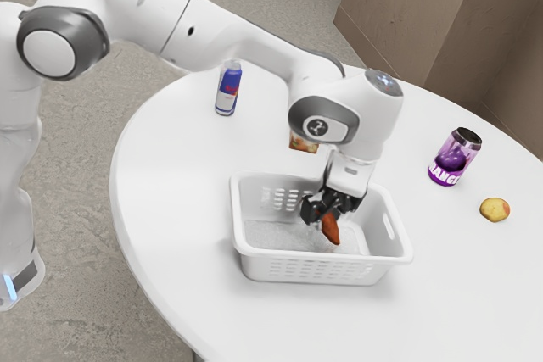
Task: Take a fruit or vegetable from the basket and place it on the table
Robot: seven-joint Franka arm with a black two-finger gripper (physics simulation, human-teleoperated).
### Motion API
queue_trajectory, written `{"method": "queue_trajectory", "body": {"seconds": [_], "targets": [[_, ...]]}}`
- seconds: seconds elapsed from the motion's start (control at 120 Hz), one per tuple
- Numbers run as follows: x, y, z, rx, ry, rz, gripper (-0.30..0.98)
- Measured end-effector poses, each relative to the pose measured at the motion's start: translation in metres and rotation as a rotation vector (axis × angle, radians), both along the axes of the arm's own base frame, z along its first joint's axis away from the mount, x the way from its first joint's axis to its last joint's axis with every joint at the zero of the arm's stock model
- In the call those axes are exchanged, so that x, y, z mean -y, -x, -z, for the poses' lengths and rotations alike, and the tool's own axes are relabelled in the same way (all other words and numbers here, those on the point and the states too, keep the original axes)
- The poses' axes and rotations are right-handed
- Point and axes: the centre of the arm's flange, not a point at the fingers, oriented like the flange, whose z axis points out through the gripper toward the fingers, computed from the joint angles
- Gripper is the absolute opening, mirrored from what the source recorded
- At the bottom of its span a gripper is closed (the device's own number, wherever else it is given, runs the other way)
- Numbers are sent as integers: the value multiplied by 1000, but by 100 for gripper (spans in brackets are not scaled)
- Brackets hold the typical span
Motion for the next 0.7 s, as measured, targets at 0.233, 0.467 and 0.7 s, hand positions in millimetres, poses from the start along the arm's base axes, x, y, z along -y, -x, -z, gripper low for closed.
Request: {"method": "queue_trajectory", "body": {"seconds": [0.233, 0.467, 0.7], "targets": [[7, 4, -54, 94, 0, 14, 15], [14, -1, -121, 206, -16, 24, 15], [-24, -25, -141, 249, -39, -53, 15]]}}
